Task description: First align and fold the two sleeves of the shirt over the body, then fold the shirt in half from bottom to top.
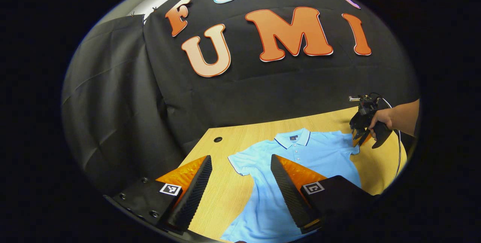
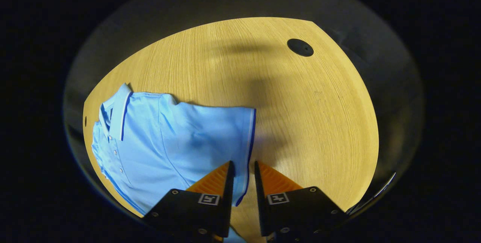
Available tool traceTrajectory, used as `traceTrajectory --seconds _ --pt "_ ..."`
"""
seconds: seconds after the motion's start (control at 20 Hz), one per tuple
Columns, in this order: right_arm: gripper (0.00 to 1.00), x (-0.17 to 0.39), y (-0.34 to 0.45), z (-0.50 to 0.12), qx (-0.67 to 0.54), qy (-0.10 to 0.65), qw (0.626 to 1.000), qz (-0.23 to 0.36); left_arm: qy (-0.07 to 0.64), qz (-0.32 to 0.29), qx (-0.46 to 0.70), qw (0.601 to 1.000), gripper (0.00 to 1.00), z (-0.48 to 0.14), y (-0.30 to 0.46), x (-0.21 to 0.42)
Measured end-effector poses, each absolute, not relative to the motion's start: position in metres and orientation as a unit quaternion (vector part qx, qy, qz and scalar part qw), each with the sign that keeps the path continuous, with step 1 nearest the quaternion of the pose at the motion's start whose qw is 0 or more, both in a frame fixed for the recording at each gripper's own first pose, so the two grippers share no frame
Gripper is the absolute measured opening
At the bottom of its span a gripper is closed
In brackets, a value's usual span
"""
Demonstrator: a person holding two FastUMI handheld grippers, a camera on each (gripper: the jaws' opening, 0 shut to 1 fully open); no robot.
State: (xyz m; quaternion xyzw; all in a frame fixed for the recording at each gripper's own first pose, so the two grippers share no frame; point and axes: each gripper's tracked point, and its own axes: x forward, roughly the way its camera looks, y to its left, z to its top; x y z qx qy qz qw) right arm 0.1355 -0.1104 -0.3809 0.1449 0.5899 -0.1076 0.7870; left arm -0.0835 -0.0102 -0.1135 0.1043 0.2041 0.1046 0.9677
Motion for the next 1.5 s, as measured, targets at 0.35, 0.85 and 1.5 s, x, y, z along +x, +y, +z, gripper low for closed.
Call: traceTrajectory --seconds 0.35,0.85,1.5 --pt "0.04 0.148 -0.095 -0.362 0.204 0.569 0.795 -0.06 0.212 0.128 0.09 0.965 0.99 -0.119 0.005 -0.099" --pt "0.04 0.161 -0.015 -0.3 0.259 0.507 0.818 0.079 0.267 0.193 0.008 0.944 1.0 -0.157 0.046 -0.124" --pt "0.22 0.135 0.018 -0.274 0.225 0.484 0.844 0.049 0.362 0.137 -0.145 0.911 0.99 -0.231 0.126 -0.044"
